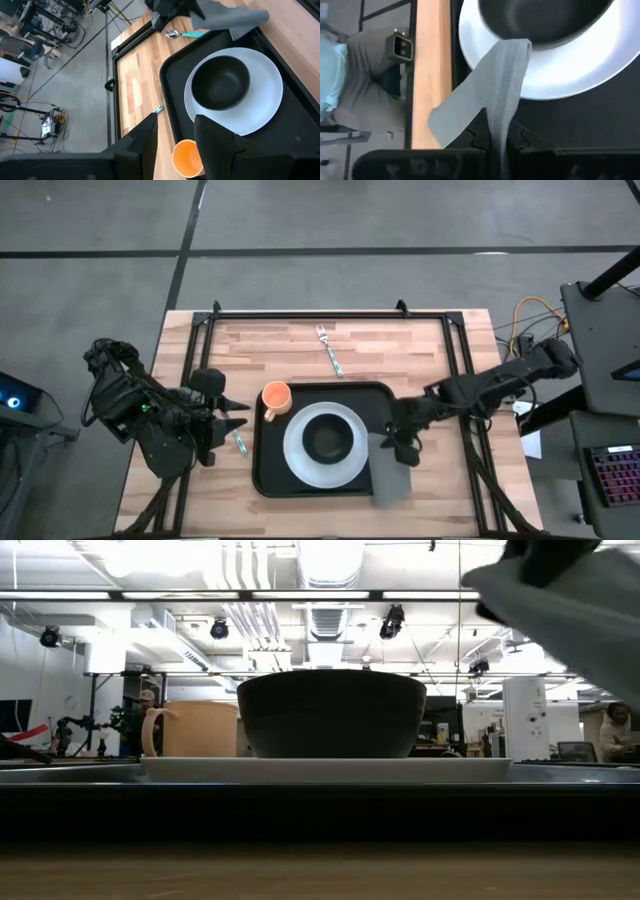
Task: Set up tray
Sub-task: Put the gray napkin to the right of the white plate on the black tray
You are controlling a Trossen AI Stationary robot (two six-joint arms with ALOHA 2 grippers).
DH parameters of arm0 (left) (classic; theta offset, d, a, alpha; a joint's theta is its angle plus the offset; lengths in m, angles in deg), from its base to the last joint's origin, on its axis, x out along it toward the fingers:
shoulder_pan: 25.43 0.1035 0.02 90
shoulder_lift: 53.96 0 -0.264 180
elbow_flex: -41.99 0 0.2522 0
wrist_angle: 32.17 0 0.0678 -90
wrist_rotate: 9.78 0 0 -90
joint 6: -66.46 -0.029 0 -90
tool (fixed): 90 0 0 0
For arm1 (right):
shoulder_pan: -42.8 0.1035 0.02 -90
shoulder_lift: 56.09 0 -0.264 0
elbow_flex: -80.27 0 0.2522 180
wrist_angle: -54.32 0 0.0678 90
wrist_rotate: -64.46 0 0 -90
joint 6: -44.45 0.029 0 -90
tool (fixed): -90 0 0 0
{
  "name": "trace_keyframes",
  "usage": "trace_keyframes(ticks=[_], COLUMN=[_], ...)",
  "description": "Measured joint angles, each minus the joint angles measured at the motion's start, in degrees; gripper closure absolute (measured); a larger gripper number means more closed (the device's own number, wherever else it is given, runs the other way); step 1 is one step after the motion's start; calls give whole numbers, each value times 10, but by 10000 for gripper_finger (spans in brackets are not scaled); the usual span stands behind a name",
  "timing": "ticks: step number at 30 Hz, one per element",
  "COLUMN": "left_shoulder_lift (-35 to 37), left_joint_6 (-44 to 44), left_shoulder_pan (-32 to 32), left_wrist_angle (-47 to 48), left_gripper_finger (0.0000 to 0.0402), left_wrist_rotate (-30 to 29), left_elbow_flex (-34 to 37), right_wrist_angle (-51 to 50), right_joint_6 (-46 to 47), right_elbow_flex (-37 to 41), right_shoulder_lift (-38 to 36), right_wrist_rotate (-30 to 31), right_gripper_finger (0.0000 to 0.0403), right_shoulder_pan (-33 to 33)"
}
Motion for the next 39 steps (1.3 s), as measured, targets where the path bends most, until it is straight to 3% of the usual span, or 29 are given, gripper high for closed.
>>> trace_keyframes(ticks=[9, 14, 18, 24, 31, 34, 39], left_shoulder_lift=[-1, -2, -3, -3, -3, -3, -3], left_joint_6=[18, 19, 24, 24, 19, 14, 14], left_shoulder_pan=[0, 0, 0, 0, 0, 0, 1], left_wrist_angle=[0, 1, 1, 1, 2, 2, 2], left_gripper_finger=[291, 291, 291, 291, 291, 291, 291], left_wrist_rotate=[0, 0, 0, 0, 0, -2, -2], left_elbow_flex=[0, 0, 0, 0, 0, 0, 0], right_wrist_angle=[-2, 2, -1, -11, -37, -103, -192], right_joint_6=[-103, -71, -35, 75, 194, 221, 218], right_elbow_flex=[24, 23, 15, -20, -109, -179, -262], right_shoulder_lift=[0, -19, -57, -108, -65, -41, -1], right_wrist_rotate=[-32, -77, -57, 61, 131, 155, 170], right_gripper_finger=[395, 395, 395, 395, 395, 395, 395], right_shoulder_pan=[-97, -116, -62, 78, 231, 263, 260])
